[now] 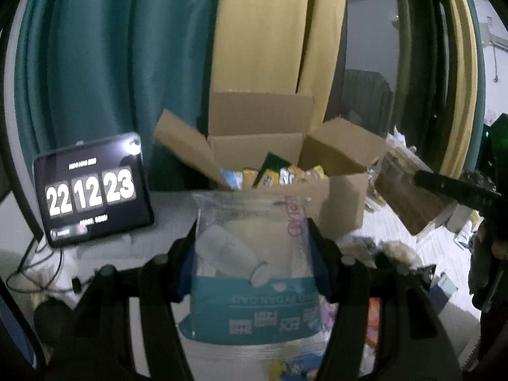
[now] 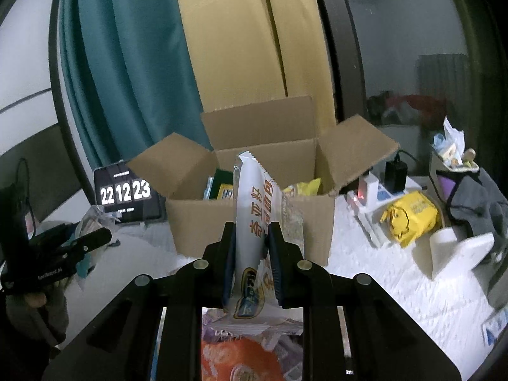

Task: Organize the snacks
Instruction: 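Grasp the blue tissue pack with the left tool while the right lifts the bread bag, then lower both held items into the box and open both tools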

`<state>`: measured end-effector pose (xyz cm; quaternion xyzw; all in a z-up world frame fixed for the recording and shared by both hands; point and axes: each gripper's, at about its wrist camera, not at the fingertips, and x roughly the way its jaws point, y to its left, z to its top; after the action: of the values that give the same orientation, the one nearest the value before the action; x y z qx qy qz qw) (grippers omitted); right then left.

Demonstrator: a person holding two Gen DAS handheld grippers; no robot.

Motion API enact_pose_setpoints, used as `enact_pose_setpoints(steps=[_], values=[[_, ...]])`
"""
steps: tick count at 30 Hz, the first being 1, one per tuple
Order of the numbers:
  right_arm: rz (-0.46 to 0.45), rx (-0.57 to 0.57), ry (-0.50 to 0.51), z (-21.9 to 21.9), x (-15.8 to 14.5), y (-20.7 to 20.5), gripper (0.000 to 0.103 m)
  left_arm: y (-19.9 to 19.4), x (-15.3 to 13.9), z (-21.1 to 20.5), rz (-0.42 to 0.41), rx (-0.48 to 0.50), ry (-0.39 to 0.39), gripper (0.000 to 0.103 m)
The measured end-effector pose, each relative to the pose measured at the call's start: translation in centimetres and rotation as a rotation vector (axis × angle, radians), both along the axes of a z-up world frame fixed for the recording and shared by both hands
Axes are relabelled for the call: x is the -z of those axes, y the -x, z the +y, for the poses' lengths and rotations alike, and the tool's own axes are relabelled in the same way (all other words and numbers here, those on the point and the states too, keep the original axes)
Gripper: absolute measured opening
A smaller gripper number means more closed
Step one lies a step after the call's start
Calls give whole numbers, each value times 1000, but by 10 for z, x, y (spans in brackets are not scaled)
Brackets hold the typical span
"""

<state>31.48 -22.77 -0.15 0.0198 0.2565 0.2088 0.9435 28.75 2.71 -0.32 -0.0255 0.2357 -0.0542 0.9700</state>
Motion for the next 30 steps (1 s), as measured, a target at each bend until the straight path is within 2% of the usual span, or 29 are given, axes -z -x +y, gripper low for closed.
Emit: enact_pose_setpoints(steps=[13, 20, 30], values=[[-78, -43, -28, 11, -24, -54, 22, -56, -28, -8, -109, 0, 4, 61], [-71, -87, -50, 20, -24, -88, 22, -100, -33, -12, -114, -3, -15, 61], [-97, -74, -7, 33, -32, -144, 22, -177, -31, -12, -86, -6, -31, 61]])
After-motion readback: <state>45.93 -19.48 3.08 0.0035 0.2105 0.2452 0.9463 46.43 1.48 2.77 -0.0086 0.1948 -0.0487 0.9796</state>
